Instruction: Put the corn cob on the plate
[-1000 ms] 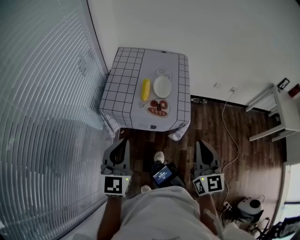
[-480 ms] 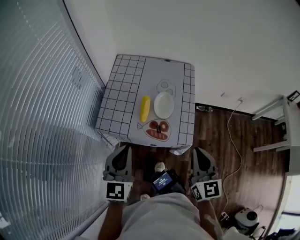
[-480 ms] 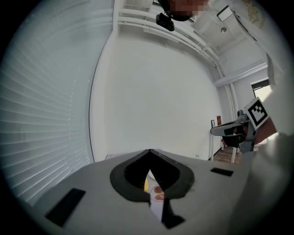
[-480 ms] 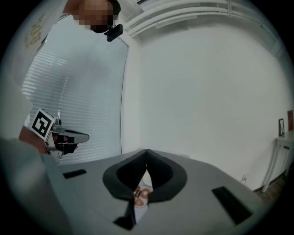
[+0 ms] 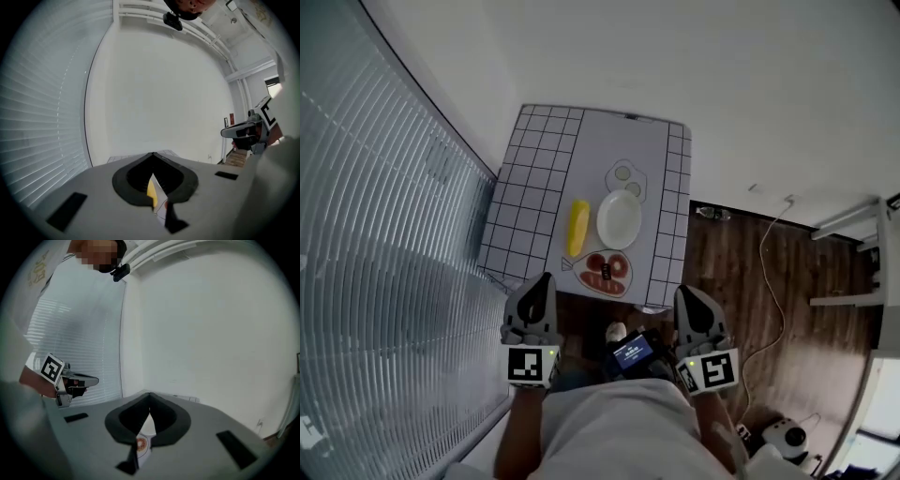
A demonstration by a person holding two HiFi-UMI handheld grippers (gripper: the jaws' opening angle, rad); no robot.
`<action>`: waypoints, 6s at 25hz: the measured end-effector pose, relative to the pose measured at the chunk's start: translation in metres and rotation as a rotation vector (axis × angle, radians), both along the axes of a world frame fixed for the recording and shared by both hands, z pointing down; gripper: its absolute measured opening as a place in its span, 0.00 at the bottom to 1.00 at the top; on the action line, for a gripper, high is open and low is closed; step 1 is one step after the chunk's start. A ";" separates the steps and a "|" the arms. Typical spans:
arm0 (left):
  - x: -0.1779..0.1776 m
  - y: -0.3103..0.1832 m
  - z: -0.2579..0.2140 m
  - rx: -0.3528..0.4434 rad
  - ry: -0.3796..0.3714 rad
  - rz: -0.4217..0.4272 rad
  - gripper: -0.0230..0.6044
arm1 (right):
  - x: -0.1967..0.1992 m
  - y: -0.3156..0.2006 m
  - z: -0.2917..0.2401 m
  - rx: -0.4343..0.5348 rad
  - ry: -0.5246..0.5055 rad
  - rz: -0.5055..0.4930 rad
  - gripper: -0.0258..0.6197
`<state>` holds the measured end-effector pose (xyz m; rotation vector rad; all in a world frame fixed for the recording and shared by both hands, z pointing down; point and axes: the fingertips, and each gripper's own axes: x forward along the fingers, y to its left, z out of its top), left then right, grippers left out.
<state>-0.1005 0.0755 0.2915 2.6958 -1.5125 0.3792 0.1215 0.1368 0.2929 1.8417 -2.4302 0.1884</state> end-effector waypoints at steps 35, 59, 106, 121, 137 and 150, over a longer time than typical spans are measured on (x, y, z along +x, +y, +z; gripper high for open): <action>0.032 -0.101 0.105 -0.171 -0.127 0.075 0.05 | -0.007 -0.086 0.063 -0.181 0.017 -0.033 0.05; 0.031 -0.120 0.189 -0.294 -0.169 0.116 0.05 | -0.096 -0.157 0.157 -0.468 -0.040 -0.176 0.05; 0.047 -0.123 0.234 -0.402 -0.245 0.177 0.49 | -0.166 -0.210 0.221 -0.798 -0.153 -0.343 0.32; 0.041 -0.136 0.236 -0.486 -0.233 0.146 0.50 | -0.182 -0.219 0.223 -0.780 -0.120 -0.352 0.38; 0.049 -0.135 0.256 -0.629 -0.145 0.115 0.50 | -0.154 -0.222 0.218 -0.765 -0.088 -0.295 0.37; 0.044 -0.126 0.258 -0.629 -0.138 0.109 0.46 | -0.113 -0.199 0.203 -0.726 -0.125 -0.201 0.30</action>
